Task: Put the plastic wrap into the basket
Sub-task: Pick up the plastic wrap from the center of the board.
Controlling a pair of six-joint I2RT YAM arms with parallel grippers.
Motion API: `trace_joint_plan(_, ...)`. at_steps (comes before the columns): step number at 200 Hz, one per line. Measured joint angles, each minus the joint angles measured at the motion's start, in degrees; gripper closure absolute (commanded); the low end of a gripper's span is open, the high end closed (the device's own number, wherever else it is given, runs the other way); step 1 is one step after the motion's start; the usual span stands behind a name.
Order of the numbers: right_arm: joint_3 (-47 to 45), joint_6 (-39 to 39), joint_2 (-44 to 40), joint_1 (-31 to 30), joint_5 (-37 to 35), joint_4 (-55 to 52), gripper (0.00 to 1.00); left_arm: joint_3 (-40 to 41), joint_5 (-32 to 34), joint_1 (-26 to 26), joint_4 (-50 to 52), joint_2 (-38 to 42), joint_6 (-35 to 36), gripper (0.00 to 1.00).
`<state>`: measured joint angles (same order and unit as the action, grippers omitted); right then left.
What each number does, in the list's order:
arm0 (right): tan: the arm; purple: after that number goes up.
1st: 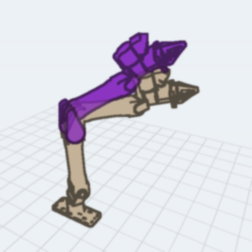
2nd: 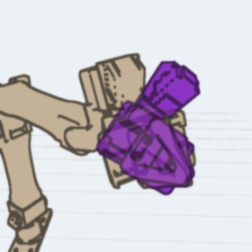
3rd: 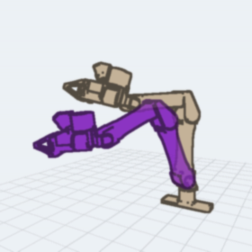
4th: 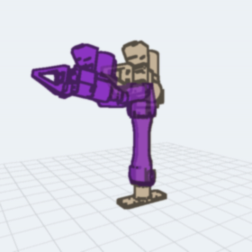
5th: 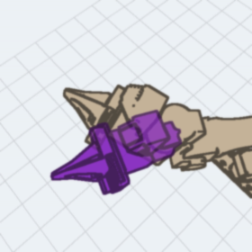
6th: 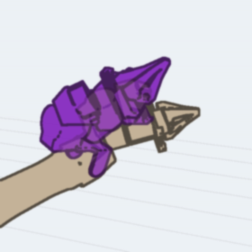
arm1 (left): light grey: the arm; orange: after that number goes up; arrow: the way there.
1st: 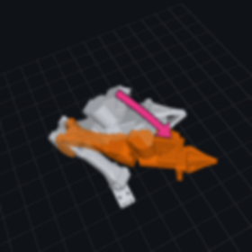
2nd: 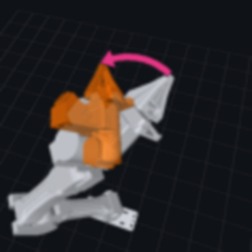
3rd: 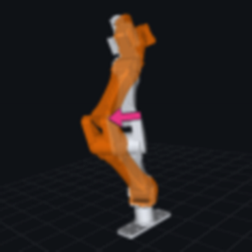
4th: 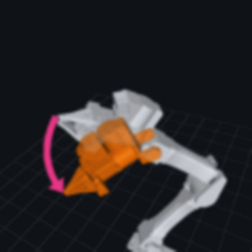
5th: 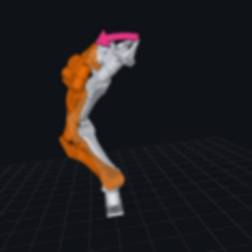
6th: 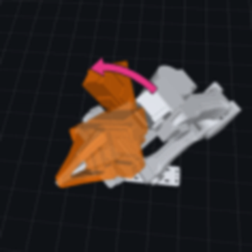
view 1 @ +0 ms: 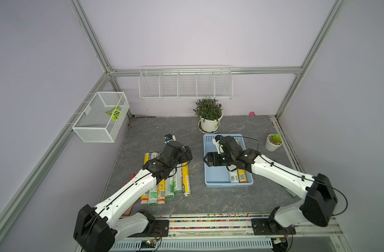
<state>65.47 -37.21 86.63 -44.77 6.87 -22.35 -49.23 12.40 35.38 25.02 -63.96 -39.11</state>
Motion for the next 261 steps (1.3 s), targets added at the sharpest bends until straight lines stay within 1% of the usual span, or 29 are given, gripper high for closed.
trace_joint_plan(30,2.67,-0.22,5.46,-2.36,0.17,0.59,0.16,3.37,-1.79,-5.99,3.67,1.95,1.44,0.0)
trace_joint_plan(51,6.03,-0.28,9.46,-4.52,0.22,1.46,0.15,4.63,-6.54,-9.6,5.9,1.57,4.02,0.05)
trace_joint_plan(70,8.79,-0.7,12.85,-6.38,0.2,2.93,0.16,4.17,-10.75,-11.8,7.02,-0.85,5.97,0.14)
trace_joint_plan(82,9.86,-1.38,14.6,-7.06,0.26,3.82,0.16,3.17,-12.24,-12.04,7.82,-3.74,6.82,0.19)
trace_joint_plan(91,10.27,-2.29,15.69,-7.3,0.2,4.63,0.16,2.21,-13.29,-12.07,8.37,-6.14,7.45,0.26)
trace_joint_plan(115,10.08,-5.55,17.25,-7.32,-0.31,6.45,0.17,-0.96,-13.99,-12.24,10.54,-12.07,8.13,0.41)
trace_joint_plan(135,8.96,-7.76,17.31,-7.32,-1.07,8.96,0.17,-4.68,-13.84,-12.31,12.9,-16.92,8.7,0.43)
trace_joint_plan(145,8.37,-8.37,17.33,-7.32,-1.09,10.29,0.17,-6.29,-13.86,-12.35,13.49,-19.04,8.98,0.52)
trace_joint_plan(152,8.07,-8.68,17.33,-7.32,-1.03,10.99,0.17,-7.19,-13.86,-12.39,13.75,-20.41,9.27,0.54)
trace_joint_plan(166,7.93,-9.09,17.42,-7.32,-0.79,12.11,0.17,-8.02,-13.75,-12.41,14.12,-22.36,9.18,0.55)
trace_joint_plan(205,7.93,-9.99,17.79,-7.28,-0.07,14.34,0.17,-8.57,-14.23,-12.5,14.34,-23.12,9.44,0.54)
trace_joint_plan(228,7.93,-10.64,18.49,-7.13,0.48,15.23,0.17,-9.86,-14.4,-12.5,14.27,-25.86,9.49,0.53)
trace_joint_plan(261,7.82,-11.65,18.84,-6.43,1.14,15.63,0.17,-10.54,-14.53,-12.39,14.27,-29.4,9.97,0.49)
